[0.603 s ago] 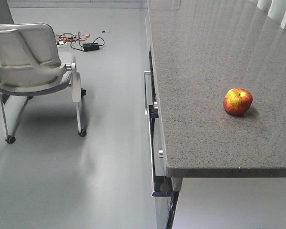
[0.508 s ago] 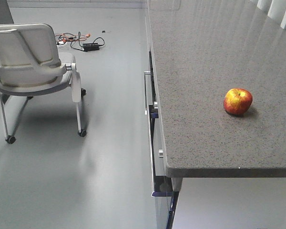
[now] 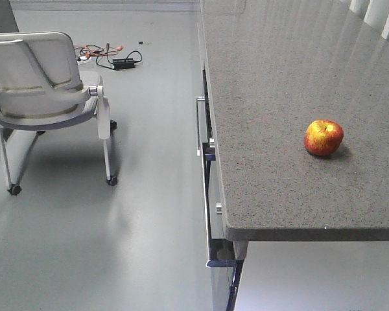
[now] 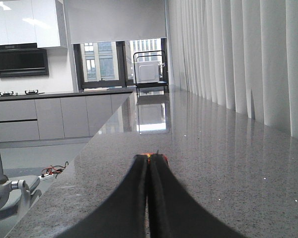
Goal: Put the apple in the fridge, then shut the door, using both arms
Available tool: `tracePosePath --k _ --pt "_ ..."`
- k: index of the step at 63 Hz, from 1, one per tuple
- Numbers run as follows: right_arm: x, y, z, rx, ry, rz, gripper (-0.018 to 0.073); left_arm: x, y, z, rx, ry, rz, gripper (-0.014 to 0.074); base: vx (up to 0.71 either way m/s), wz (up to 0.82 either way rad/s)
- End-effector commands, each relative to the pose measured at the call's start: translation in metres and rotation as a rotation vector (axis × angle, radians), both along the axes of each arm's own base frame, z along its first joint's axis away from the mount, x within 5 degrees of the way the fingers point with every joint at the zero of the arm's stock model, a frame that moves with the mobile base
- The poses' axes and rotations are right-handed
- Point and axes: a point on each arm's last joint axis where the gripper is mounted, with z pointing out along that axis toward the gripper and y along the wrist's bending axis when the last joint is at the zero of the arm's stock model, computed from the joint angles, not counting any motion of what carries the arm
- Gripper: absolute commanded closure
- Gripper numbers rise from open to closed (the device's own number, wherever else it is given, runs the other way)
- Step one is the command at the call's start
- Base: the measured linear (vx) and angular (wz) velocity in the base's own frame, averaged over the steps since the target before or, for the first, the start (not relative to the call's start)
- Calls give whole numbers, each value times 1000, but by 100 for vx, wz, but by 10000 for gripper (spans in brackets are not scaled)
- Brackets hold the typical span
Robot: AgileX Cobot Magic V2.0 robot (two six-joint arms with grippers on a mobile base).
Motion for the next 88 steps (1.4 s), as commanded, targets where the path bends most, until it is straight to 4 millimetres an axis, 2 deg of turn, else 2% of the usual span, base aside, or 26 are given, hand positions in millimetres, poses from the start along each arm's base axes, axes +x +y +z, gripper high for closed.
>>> tracePosePath --k 1,41,51,58,66,76,83,88 --pt "-2 0 3 -10 -76 -2 564 0 -2 -2 1 -59 -17 604 0 0" --pt "-2 0 3 -4 -83 -2 564 0 -2 -2 1 -59 -17 604 0 0" --pt "-5 -3 12 173 -183 19 564 0 -2 -2 1 -59 -17 604 0 0" --pt "-7 -3 19 218 -210 29 564 0 -2 -2 1 -59 -17 604 0 0" --pt "-12 -1 44 225 -140 50 564 0 -2 -2 1 -59 -17 604 0 0" --pt "-19 3 93 220 -19 71 564 0 -2 -2 1 -59 -17 604 0 0" --pt "-14 4 126 177 63 71 562 0 -2 -2 1 -59 -17 604 0 0" --pt "-3 5 148 129 127 70 555 0 -2 -2 1 -59 -17 604 0 0"
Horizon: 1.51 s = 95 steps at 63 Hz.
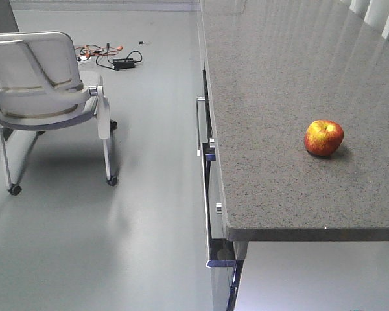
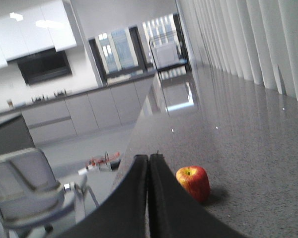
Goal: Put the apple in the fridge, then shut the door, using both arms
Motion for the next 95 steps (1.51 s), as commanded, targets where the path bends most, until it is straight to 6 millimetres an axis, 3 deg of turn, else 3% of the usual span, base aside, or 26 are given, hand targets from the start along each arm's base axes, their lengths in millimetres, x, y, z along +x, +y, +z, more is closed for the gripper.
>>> tracePosePath --k 1,11,18,26,33,44,56,69,80,95 --pt "11 0 36 -65 13 2 552 0 -2 -2 1 -59 -17 604 0 0" --pt "38 1 75 -225 84 12 444 0 -2 -2 1 -59 -17 604 0 0" --pt "56 1 92 -288 84 18 249 0 -2 -2 1 -59 -17 604 0 0" --pt "75 0 97 -302 68 3 -22 0 -2 -2 1 -59 -17 604 0 0" --pt "92 -1 91 -299 113 9 -137 0 -2 -2 1 -59 -17 604 0 0" --pt "125 0 93 -300 223 36 -135 0 -2 -2 1 -59 -17 604 0 0" --pt "185 -1 111 -332 375 67 -114 0 -2 -2 1 -59 -17 604 0 0" --pt "254 0 113 -296 560 120 -110 0 -2 -2 1 -59 -17 604 0 0" --pt "312 -2 98 -278 683 129 -108 0 -2 -2 1 -59 -17 604 0 0" --pt "368 -6 48 -272 860 120 -100 0 -2 -2 1 -59 -17 604 0 0"
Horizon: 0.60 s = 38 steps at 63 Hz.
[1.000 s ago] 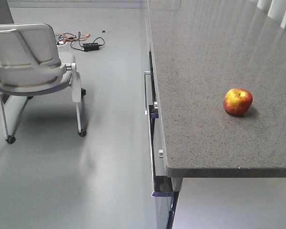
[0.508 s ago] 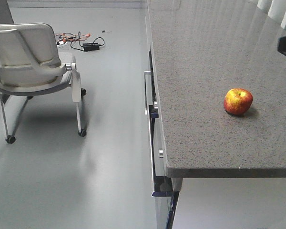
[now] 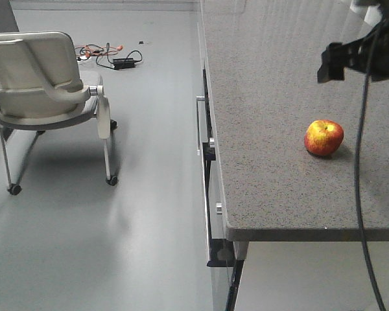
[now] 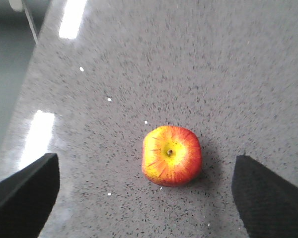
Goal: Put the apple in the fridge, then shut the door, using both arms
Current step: 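Lower the open right gripper over the red-yellow apple, then close the right gripper around the apple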
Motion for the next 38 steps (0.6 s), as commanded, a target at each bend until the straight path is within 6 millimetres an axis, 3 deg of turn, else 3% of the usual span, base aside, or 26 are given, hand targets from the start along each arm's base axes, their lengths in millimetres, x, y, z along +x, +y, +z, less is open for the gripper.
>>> tracePosePath --k 1,20,38 --pt "10 -3 9 -15 -58 -29 -99 0 -2 -2 1 -59 -17 604 0 0" --pt "41 -6 -45 -43 44 -42 -90 0 -2 -2 1 -59 -17 604 0 0" --pt "54 -9 -68 -63 65 -59 -80 0 -2 -2 1 -59 -17 604 0 0"
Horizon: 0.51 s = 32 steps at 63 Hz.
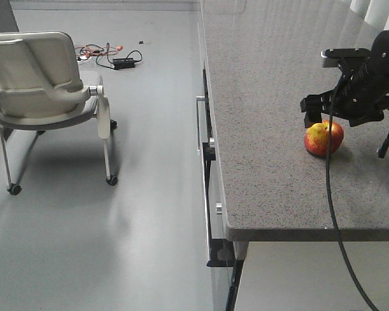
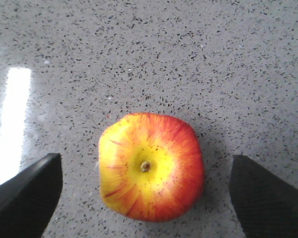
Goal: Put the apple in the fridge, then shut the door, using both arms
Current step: 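Close the right gripper around the apple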
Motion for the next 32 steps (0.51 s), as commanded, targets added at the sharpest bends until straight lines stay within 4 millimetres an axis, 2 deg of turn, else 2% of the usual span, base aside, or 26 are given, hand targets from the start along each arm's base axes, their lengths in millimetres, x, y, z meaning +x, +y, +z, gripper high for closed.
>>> tracePosePath --k 1,22,32 --pt "1 -1 31 -17 -132 1 -79 0 -2 -2 1 -59 -17 604 0 0" --pt "15 -1 -1 -15 -91 1 -61 0 -2 -2 1 -59 -17 604 0 0" --pt "17 -1 -9 -15 -77 2 -3 0 -2 -2 1 -59 -17 604 0 0"
